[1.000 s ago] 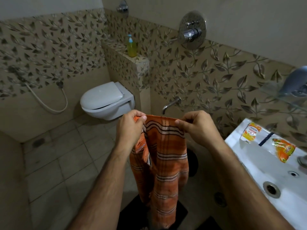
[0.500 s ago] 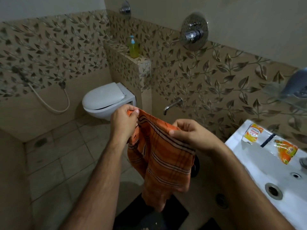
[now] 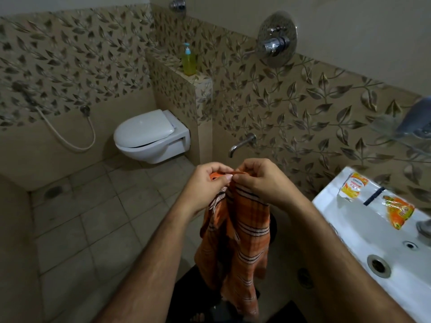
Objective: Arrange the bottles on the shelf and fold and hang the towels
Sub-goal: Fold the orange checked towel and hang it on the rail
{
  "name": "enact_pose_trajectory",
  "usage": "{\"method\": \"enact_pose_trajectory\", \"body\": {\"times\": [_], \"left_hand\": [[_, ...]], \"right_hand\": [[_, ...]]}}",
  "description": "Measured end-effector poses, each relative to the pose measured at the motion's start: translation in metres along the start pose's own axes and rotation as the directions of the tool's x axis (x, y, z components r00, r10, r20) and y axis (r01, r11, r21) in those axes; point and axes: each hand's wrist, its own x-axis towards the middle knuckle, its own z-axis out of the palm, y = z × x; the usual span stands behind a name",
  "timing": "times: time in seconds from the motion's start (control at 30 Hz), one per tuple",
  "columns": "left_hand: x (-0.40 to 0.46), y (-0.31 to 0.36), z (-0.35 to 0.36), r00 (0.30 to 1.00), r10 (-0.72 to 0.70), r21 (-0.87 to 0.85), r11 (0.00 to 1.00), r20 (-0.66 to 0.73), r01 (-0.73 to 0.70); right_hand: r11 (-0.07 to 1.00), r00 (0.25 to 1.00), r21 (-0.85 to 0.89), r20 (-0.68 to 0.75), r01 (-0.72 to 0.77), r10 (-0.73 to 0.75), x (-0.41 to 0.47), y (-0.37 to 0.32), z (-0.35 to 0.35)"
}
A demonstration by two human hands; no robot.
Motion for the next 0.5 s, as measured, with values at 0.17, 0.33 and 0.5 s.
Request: {"method": "enact_pose_trajectory", "body": {"times": [0.17,0.33,0.5], "left_hand": [[0.009,-0.004,-0.001,0.974,-0.035,0.192,0.978,-0.222,0.079],[0.019,-0.002,-0.007,0.942,-0.045,0.295,0.944,-0.333,0.149],[0.022,0.003,-0.013,0.944,-0.036,0.261,0.957,-0.328,0.127]], "right_hand": [[0.993,0.987,0.038,0.122,-0.114,0.108,-0.01,0.002,-0.006],[0.984,0.963,0.086,0.234,-0.158,0.134,-0.02,0.008,-0.022],[0.972,0.972,-0.053,-0.08,-0.227,0.222,-0.018,0.013,-0.026]]}}
